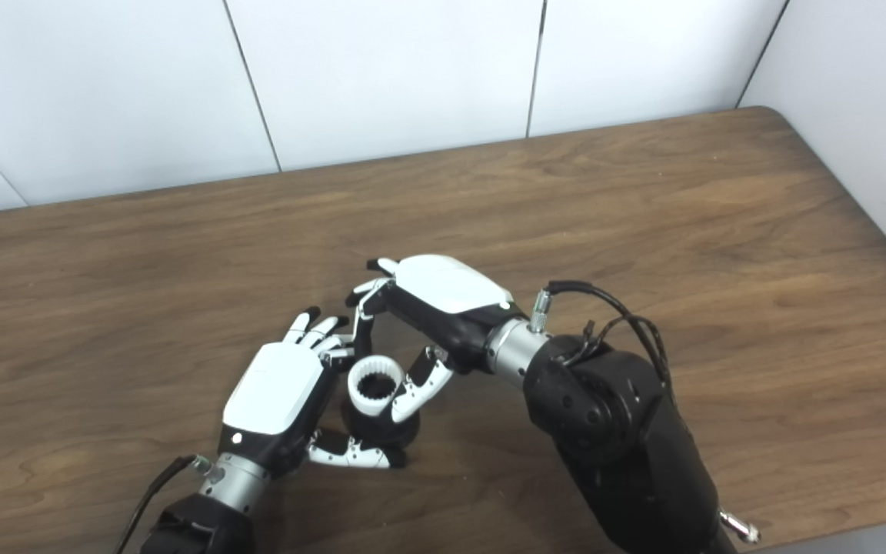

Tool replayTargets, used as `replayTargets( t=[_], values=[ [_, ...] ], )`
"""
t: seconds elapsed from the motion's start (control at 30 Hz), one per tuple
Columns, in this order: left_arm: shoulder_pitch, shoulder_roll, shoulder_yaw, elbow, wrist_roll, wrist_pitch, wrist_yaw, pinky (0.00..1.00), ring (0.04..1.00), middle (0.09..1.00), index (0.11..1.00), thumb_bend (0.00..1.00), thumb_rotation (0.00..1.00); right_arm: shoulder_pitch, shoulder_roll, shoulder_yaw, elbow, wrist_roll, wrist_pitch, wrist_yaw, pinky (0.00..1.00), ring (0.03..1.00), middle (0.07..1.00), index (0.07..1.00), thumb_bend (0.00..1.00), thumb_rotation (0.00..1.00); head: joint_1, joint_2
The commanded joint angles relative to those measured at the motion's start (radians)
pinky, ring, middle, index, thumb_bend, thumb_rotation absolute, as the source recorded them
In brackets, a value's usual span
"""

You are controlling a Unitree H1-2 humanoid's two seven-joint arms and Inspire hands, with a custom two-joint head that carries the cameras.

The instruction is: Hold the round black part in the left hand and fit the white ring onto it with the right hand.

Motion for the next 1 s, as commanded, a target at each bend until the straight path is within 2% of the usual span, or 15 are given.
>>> replayTargets(
  t=[0.0, 0.97],
  values=[
    [-0.006, -0.007, -0.007, -0.012, 0.005, -0.009, 0.003, 1.0, 0.913, 0.78, 0.484, 0.52, 0.05, -0.021, -0.005, -0.001, -0.017, 0.002, -0.022, -0.022, 1.0, 0.989, 0.844, 0.483, 0.52, 0.13, 0.0, 0.0],
    [-0.009, -0.01, -0.003, -0.02, 0.005, -0.004, -0.008, 1.0, 0.918, 0.784, 0.484, 0.52, 0.05, -0.013, -0.005, 0.025, 0.021, 0.004, -0.025, -0.065, 1.0, 0.984, 0.852, 0.483, 0.52, 0.13, -0.001, -0.001]
  ],
)
